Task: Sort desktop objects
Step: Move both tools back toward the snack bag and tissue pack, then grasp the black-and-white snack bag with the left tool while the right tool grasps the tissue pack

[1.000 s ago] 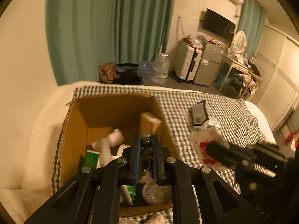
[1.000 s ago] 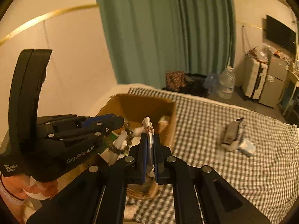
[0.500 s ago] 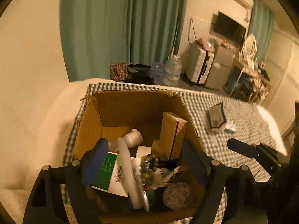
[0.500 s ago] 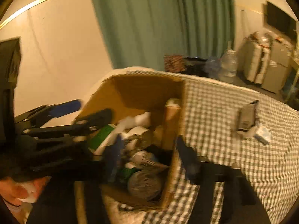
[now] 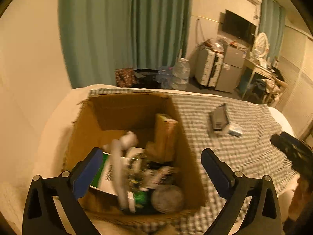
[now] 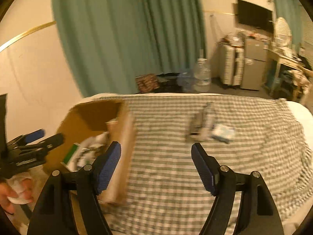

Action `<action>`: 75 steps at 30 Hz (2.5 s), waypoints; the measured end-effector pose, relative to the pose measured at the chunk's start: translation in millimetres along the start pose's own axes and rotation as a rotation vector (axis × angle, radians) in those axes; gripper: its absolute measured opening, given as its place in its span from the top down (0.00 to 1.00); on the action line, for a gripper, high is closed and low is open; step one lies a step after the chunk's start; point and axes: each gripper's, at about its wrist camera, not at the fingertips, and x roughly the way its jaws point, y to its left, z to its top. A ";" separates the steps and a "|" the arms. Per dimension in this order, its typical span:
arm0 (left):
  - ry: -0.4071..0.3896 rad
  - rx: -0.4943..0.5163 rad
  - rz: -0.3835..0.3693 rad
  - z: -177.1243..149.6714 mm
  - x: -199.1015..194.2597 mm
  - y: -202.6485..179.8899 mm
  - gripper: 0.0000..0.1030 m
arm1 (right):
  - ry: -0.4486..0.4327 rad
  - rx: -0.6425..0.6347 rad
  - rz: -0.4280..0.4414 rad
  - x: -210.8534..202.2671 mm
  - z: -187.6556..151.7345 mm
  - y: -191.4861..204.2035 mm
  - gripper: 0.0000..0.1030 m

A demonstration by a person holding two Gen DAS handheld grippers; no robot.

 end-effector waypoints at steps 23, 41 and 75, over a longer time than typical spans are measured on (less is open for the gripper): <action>0.032 0.076 -0.016 -63.1 62.8 -199.0 0.00 | -0.048 0.162 -0.172 -28.3 -54.9 -183.8 0.16; 0.000 0.210 0.062 -28.3 254.2 -243.1 0.00 | 0.054 -0.007 -0.087 134.6 -38.5 -231.5 0.16; -0.004 0.405 -0.081 -20.4 300.2 -245.3 0.54 | 0.187 -0.165 0.126 229.4 -15.0 -221.3 0.47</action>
